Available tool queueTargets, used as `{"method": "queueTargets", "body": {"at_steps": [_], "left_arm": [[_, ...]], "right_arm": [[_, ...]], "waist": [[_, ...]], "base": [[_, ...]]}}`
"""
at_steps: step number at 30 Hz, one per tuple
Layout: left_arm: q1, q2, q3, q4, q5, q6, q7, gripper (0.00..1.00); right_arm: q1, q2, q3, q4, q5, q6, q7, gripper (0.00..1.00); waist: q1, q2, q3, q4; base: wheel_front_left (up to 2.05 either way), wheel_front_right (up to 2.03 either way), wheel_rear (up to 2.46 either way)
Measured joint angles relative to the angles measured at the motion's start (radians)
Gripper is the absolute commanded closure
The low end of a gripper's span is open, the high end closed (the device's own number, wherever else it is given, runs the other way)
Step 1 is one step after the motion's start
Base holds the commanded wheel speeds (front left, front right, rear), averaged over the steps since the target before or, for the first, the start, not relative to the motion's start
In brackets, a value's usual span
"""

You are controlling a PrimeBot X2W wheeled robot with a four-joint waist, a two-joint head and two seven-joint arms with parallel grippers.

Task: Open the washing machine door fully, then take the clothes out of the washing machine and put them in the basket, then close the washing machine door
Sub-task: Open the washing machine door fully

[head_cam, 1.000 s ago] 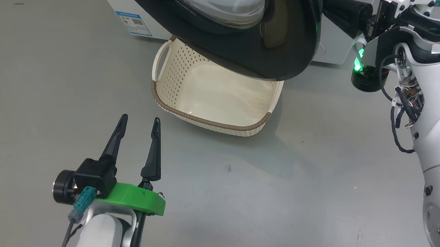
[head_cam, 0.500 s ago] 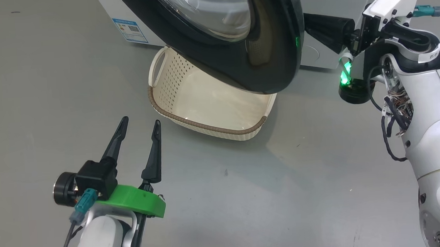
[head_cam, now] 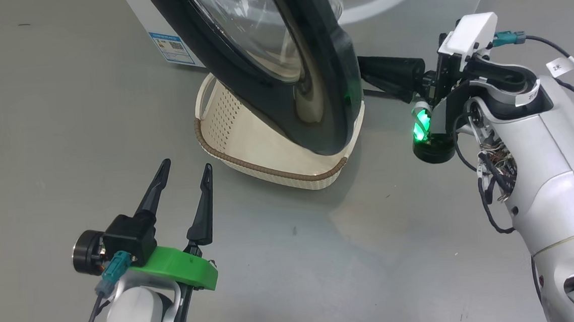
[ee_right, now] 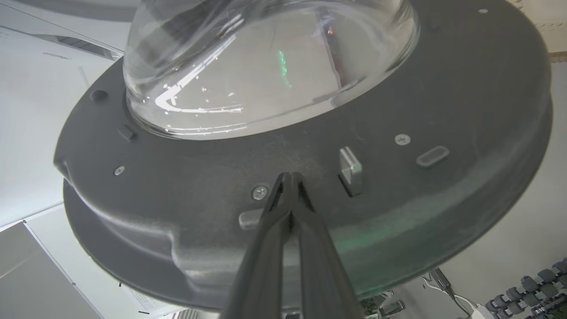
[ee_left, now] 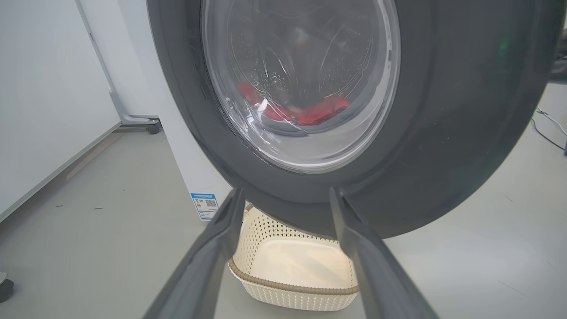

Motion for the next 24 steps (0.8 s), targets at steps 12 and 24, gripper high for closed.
{"method": "queueTargets", "body": {"at_steps": [12, 24], "left_arm": [[0.008, 0.0, -0.008, 0.001, 0.001, 0.0, 0.0, 0.0], [0.01, 0.0, -0.01, -0.001, 0.001, 0.0, 0.0, 0.0]], "right_arm": [[0.033, 0.0, 0.165, -0.061, 0.106, 0.0, 0.001, 1.0], [0.049, -0.001, 0.298, -0.109, 0.176, 0.0, -0.027, 1.0]], "waist": [[0.0, 0.0, -0.014, 0.002], [0.0, 0.0, -0.01, 0.011]], "base": [[0.0, 0.0, 0.0], [0.0, 0.0, 0.0]]}}
